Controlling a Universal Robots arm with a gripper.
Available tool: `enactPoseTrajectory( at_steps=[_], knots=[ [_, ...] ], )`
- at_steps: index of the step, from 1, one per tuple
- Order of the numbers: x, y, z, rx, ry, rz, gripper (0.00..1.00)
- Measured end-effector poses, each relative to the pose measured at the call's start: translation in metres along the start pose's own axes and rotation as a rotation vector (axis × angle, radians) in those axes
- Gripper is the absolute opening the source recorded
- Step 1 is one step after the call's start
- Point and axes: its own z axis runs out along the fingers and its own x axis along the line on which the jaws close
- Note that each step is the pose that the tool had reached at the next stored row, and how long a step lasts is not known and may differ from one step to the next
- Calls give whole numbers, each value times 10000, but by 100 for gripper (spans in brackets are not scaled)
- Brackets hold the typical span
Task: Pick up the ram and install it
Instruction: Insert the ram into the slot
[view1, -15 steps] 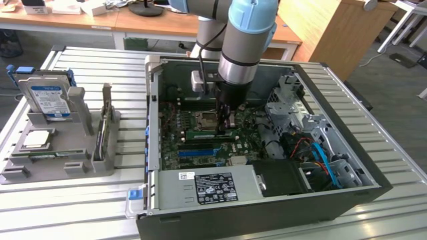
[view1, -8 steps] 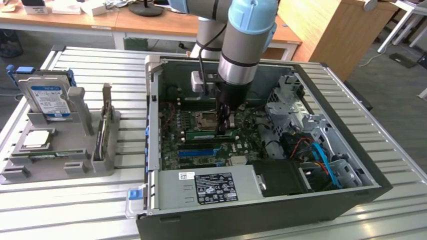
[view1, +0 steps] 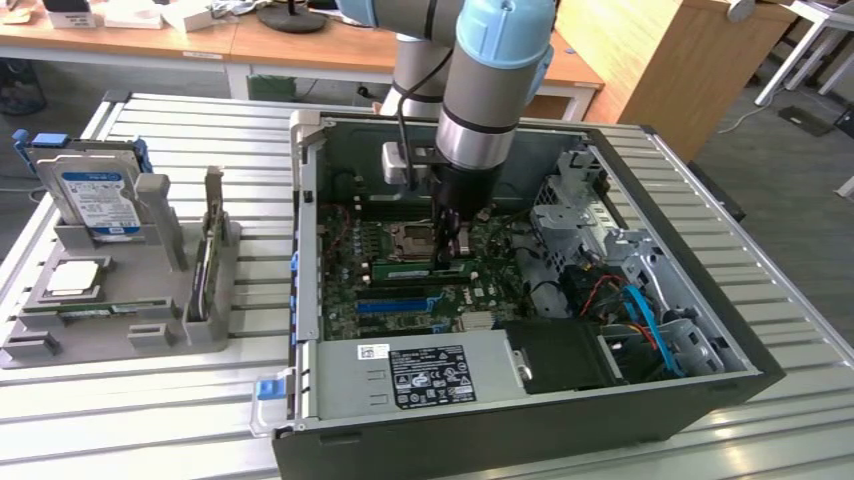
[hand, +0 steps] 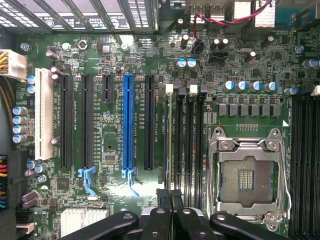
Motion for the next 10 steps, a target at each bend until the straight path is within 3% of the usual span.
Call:
enactPoseTrajectory(
  at_steps=[5, 10],
  knots=[
    [-2, 0, 0, 0, -1, 0, 12],
    [-1, 0, -69, 0, 0, 0, 12]
  ],
)
